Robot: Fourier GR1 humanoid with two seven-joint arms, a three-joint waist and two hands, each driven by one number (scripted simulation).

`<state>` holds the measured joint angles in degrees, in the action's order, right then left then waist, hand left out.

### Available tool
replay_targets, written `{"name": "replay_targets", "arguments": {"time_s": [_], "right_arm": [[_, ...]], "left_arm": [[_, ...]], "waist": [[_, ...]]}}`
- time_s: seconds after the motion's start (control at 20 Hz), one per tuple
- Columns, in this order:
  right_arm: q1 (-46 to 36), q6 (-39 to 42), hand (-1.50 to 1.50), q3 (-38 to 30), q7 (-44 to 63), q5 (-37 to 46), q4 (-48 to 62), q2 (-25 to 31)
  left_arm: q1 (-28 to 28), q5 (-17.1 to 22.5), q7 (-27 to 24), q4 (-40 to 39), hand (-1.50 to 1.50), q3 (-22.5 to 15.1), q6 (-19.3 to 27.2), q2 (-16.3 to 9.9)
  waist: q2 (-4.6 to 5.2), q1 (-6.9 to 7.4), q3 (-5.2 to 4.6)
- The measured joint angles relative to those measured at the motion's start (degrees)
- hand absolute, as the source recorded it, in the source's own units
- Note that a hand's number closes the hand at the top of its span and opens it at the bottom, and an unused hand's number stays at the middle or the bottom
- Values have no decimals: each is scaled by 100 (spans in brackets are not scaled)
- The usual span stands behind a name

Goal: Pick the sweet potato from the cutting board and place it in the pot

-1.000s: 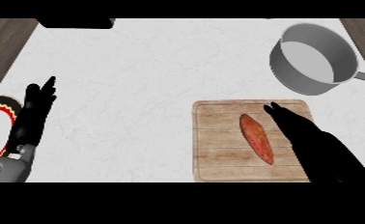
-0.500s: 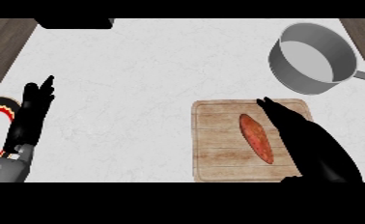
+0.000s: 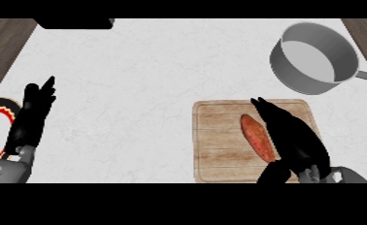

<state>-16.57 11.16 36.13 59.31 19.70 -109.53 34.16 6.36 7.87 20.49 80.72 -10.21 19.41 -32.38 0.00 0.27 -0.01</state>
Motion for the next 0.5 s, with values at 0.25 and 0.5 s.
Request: {"name": "replay_targets", "arguments": {"time_s": [0.25, 0.5], "right_arm": [[194, 67, -150, -60, -239, 449, 283, -312], [92, 229, -150, -216, -383, 775, 774, -630]], "left_arm": [[-33, -156, -36, -43, 0, 194, -148, 142], [-71, -318, 2, 0, 0, 340, -269, 251]], "waist": [[-1, -15, 1], [-1, -9, 0]]}}
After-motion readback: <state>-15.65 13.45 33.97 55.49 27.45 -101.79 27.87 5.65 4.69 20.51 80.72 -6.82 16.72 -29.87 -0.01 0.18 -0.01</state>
